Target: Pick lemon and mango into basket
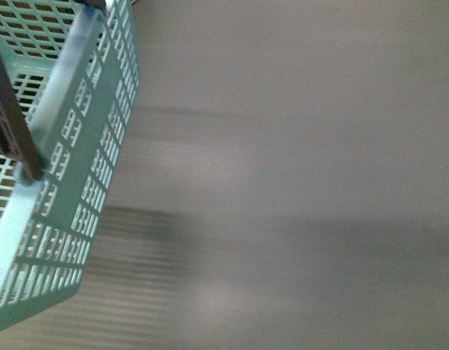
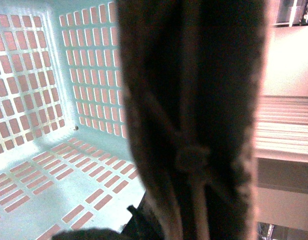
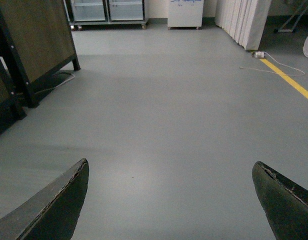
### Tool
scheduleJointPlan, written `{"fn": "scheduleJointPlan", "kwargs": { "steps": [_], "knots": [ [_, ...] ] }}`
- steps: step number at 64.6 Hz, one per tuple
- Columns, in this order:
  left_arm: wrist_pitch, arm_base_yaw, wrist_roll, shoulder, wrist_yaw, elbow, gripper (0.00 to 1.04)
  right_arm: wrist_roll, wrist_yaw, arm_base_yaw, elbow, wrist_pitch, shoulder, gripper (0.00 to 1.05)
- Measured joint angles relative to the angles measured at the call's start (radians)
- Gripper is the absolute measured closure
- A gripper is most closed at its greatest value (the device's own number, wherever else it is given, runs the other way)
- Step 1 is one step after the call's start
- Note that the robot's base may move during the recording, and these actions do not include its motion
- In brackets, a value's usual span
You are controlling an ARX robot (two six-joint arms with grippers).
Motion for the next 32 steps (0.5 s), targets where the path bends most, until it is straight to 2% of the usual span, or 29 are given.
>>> {"fn": "scheduleJointPlan", "kwargs": {
  "steps": [32],
  "knots": [
    [-0.005,-0.009,0.000,-0.018,-0.005,0.011,1.00,0.000,0.000,0.000,0.000,0.000,0.000,0.09]
  ]
}}
